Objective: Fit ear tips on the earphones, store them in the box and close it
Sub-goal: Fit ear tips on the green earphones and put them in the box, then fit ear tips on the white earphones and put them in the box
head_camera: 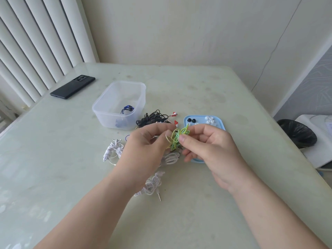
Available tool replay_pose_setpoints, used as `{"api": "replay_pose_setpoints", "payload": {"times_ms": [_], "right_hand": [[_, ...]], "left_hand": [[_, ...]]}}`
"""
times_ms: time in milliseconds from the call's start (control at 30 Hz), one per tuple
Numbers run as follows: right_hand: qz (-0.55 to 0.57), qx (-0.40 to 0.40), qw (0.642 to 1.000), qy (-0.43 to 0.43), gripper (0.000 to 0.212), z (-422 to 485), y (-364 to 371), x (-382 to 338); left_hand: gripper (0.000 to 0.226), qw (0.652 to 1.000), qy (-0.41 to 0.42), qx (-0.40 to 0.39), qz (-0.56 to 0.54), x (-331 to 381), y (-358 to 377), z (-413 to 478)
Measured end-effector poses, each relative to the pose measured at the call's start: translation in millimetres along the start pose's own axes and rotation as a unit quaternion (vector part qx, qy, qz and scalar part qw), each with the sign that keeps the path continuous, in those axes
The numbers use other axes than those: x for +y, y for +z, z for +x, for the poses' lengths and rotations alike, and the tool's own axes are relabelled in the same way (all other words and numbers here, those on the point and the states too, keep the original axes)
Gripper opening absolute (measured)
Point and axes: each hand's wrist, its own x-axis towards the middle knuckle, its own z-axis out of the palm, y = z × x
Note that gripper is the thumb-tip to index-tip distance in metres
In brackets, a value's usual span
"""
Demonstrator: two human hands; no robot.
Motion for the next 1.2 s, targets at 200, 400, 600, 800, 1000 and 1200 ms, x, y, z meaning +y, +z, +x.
{"api": "replay_pose_setpoints", "payload": {"times_ms": [200, 400, 600, 800, 1000, 1200], "right_hand": [[0.039, 0.030, 0.999, -0.001, 0.008, 4, 8, -5], [0.032, -0.039, 0.999, -0.003, 0.019, 21, 25, -34], [0.000, -0.041, 0.999, 0.012, 0.013, 44, 50, -50], [0.018, -0.054, 0.998, 0.028, 0.012, 50, 64, -39], [0.032, -0.048, 0.998, 0.034, 0.013, 53, 58, -30], [0.024, -0.042, 0.998, 0.031, 0.012, 57, 51, -29]], "left_hand": [[0.029, 0.995, -0.032, -0.041, -0.083, 21, -3, -3], [0.015, 0.999, 0.025, 0.032, -0.010, 53, -25, 8], [0.014, 0.914, 0.076, 0.194, 0.349, 85, -85, 72], [0.013, 0.804, -0.003, 0.133, 0.579, 58, -109, 135], [0.008, 0.763, -0.064, 0.071, 0.640, 50, -111, 155], [0.010, 0.752, -0.066, 0.023, 0.656, 73, -108, 137]]}}
